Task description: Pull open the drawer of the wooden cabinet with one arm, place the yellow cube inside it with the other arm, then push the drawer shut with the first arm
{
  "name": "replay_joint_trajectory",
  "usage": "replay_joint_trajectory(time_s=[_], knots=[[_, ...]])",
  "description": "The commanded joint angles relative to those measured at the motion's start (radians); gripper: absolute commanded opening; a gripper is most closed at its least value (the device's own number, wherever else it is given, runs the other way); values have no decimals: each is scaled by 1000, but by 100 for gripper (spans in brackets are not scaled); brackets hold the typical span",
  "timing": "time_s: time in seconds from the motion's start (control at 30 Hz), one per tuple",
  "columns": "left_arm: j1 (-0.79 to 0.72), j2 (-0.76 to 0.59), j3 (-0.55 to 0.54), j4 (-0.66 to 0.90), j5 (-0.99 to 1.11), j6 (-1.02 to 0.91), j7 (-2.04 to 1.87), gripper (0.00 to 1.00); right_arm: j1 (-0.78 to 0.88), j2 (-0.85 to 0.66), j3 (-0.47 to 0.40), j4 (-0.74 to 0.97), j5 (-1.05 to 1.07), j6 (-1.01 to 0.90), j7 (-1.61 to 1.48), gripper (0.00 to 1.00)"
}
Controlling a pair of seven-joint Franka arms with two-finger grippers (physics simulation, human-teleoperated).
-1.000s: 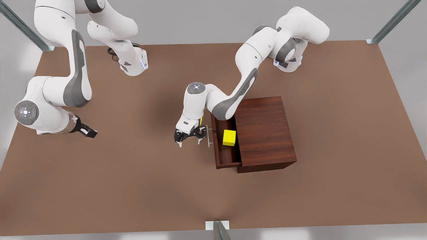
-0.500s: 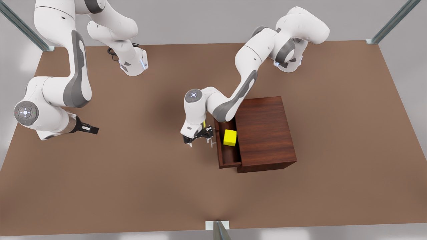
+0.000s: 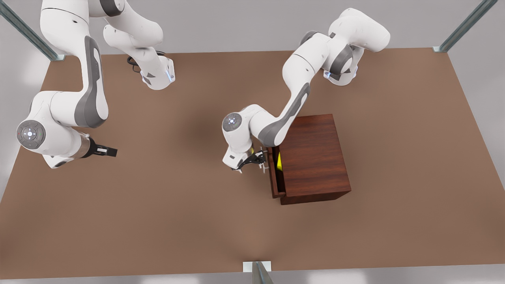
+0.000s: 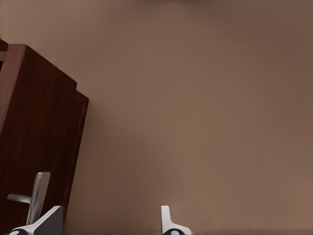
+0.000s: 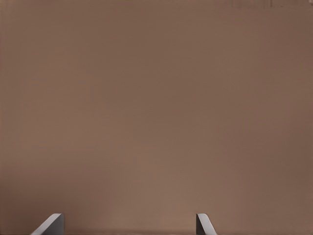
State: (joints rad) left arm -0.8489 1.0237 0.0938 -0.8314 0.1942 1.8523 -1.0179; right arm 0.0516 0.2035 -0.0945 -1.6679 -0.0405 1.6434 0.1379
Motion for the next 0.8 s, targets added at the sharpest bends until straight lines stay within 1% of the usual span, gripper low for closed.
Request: replay_joint_trajectory(time_s=[0.0,0.37,0.4,0.5,0.53,0.57,0.6,0.63,0.67,0.7,0.73,0.77], knots=[[5,-2,0,0,-12,-47,206,100,0,-1,-1,0,1,-4,-89,100],[54,-11,-2,-17,-29,-50,300,100,-1,1,-1,10,-1,-13,-90,100],[59,-11,-2,-17,-30,-81,320,100,-7,1,-1,11,-1,-13,-90,100],[64,-13,-2,-17,-30,-84,328,100,-7,1,-1,11,-1,-14,-90,100],[70,-34,6,-12,-117,-82,208,100,-7,1,1,11,-1,-14,-90,100],[79,-74,4,-11,-143,-85,133,100,-7,1,-1,11,-1,-13,-90,100],[99,-181,6,-11,-197,-168,105,100,-7,1,-1,11,-1,-14,-90,100],[126,-266,3,-9,-200,-251,146,100,-7,1,-1,11,-1,-14,-90,100],[162,-362,4,-11,-199,-363,258,100,-7,1,-1,13,-1,-14,-89,100],[203,-424,12,-14,-187,-456,490,100,-7,1,-1,13,-1,-14,-90,100],[296,-464,37,-14,-196,-565,789,100,-7,1,-1,13,-1,-14,-90,100],[396,-488,33,-18,-202,-614,976,100,-7,1,-1,13,-1,-14,-90,100]])
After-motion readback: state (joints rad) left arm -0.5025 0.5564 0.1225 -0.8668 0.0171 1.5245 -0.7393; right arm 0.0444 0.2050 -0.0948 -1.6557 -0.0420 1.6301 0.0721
